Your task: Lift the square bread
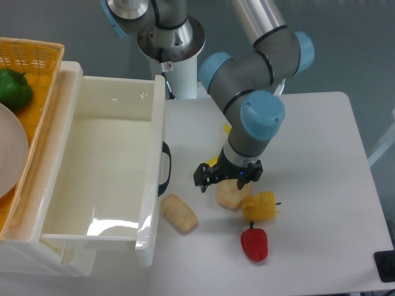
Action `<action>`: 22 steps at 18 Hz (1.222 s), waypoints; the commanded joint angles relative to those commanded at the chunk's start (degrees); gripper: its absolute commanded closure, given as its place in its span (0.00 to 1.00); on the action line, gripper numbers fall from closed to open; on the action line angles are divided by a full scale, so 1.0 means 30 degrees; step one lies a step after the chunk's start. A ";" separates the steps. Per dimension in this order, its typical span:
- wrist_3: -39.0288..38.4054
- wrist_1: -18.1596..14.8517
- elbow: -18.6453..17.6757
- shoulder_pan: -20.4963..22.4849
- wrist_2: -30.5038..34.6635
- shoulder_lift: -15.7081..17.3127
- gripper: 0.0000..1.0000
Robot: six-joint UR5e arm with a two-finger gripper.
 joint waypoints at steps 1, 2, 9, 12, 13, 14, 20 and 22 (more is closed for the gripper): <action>-0.0442 0.0001 0.0059 -0.0116 0.0117 -0.0060 0.00; -0.0563 0.0030 0.0059 -0.0262 0.0147 -0.0089 0.00; -0.1178 0.1113 0.0322 -0.0906 0.0147 -0.1054 0.00; -0.1179 0.1114 0.0674 -0.1434 0.0147 -0.1641 0.00; -0.1179 0.1114 0.0674 -0.1581 0.0147 -0.1758 0.00; -0.1179 0.1114 0.0674 -0.1640 0.0147 -0.1789 0.00; -0.1150 0.1114 0.0674 -0.2138 0.0176 -0.2052 0.00; -0.1150 0.1143 0.0674 -0.2168 0.0147 -0.2082 0.00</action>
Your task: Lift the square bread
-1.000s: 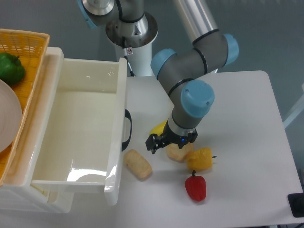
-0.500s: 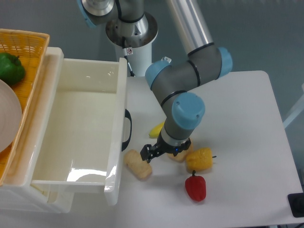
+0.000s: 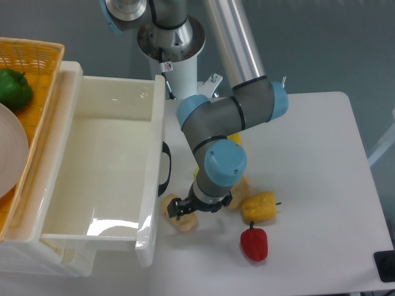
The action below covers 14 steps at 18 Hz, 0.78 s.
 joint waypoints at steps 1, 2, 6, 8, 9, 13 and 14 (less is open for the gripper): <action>0.0000 0.0029 0.0029 0.0000 0.0000 -0.0116 0.00; 0.0000 0.0030 0.0059 -0.0029 0.0000 -0.0204 0.00; 0.0088 0.0059 0.0088 -0.0176 0.0000 -0.0468 0.00; 0.0146 0.0059 0.0147 -0.0235 0.0000 -0.0527 0.00; 0.0146 0.0059 0.0147 -0.0235 0.0000 -0.0586 0.00; 0.0205 0.0059 0.0147 -0.0264 0.0000 -0.0703 0.00; 0.0205 0.0059 0.0147 -0.0264 0.0000 -0.0761 0.00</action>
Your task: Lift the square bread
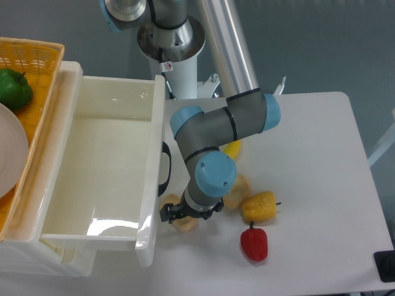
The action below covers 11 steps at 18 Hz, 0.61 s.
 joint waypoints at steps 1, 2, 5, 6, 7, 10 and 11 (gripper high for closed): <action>0.0029 0.0000 0.0000 0.0000 0.0000 -0.0059 0.00; 0.0029 0.0029 0.0029 0.0000 0.0000 -0.0059 0.00; 0.0088 0.0117 0.0000 -0.0029 0.0058 -0.0059 0.00; 0.0088 0.0146 0.0029 -0.0029 0.0262 -0.0146 0.00; 0.0088 0.0146 0.0029 -0.0058 0.0467 -0.0176 0.01; 0.0088 0.0175 0.0029 -0.0264 0.0849 -0.0176 0.26; 0.0059 0.0205 0.0029 -0.0380 0.1169 -0.0205 0.37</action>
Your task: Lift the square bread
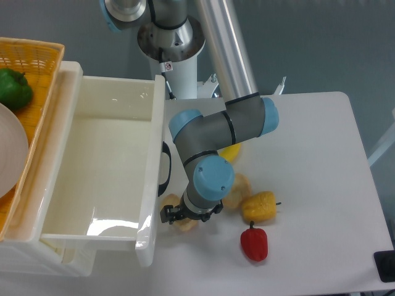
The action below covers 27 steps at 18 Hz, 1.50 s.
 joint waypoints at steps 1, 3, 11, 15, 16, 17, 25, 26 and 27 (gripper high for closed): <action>-0.0029 -0.0029 0.0000 -0.0030 0.0380 0.0000 0.41; -0.0030 -0.0029 0.0000 -0.0089 0.0589 -0.0001 0.54; 0.0175 0.0000 0.0116 -0.0060 0.0618 0.0263 0.90; 0.2280 -0.0146 0.0176 -0.0060 0.1087 0.0759 0.90; 0.2575 -0.0175 0.0176 -0.0002 0.1058 0.1051 0.90; 0.2839 -0.0233 0.0176 0.0086 0.1058 0.1373 0.90; 0.7174 -0.0263 0.0059 0.1139 0.1409 0.3863 0.90; 0.7612 -0.0292 0.0059 0.1373 0.1409 0.4215 0.90; 0.8110 -0.0293 0.0059 0.1550 0.1409 0.4450 0.90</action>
